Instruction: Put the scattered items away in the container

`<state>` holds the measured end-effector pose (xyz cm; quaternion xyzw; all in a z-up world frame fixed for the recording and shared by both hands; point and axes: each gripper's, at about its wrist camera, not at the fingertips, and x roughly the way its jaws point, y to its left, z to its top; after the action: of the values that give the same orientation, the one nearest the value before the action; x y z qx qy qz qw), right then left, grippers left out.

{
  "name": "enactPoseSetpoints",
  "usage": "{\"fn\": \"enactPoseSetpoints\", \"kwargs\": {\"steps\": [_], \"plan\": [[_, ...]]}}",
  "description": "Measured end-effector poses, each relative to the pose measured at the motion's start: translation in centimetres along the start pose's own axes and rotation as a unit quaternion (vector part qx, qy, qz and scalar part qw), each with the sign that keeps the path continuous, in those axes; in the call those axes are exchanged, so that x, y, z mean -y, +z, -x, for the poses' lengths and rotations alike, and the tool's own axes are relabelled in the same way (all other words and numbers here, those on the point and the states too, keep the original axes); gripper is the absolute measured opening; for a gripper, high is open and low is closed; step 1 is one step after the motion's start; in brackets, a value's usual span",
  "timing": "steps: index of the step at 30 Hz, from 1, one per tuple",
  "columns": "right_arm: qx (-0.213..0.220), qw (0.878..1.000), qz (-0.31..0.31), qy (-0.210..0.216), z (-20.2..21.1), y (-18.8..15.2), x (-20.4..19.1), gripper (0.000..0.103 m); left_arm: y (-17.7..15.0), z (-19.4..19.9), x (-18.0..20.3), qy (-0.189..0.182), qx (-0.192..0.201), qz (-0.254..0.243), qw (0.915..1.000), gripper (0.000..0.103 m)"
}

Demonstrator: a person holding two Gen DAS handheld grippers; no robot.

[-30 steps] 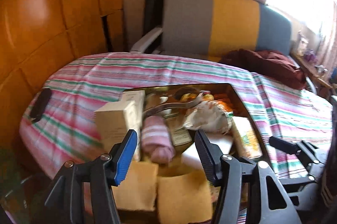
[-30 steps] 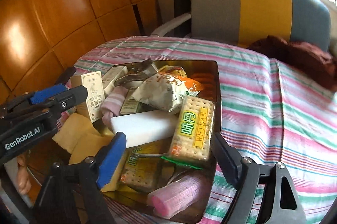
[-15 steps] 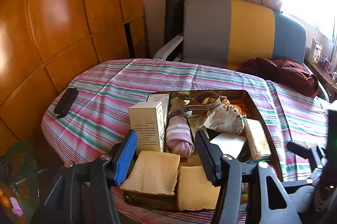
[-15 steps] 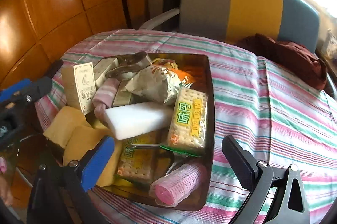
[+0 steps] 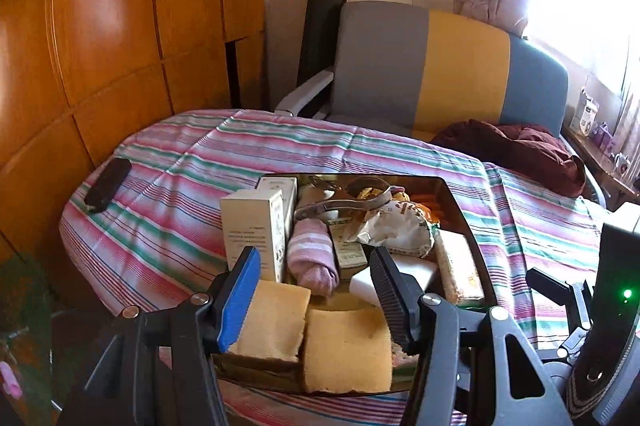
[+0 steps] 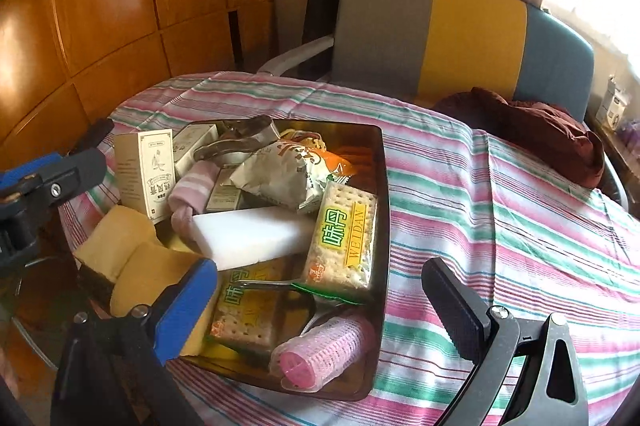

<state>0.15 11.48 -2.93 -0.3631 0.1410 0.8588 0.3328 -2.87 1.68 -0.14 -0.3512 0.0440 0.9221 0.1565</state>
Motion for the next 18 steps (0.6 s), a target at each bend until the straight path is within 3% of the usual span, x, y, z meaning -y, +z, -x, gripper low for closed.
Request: {"fn": "enactPoseSetpoints", "kwargs": {"steps": [18], "plan": [[-0.001, 1.000, 0.006, -0.011, -0.32, -0.24, -0.34, 0.103, -0.53, -0.31, -0.07, 0.028, -0.003, -0.004, 0.9996, 0.054]]}}
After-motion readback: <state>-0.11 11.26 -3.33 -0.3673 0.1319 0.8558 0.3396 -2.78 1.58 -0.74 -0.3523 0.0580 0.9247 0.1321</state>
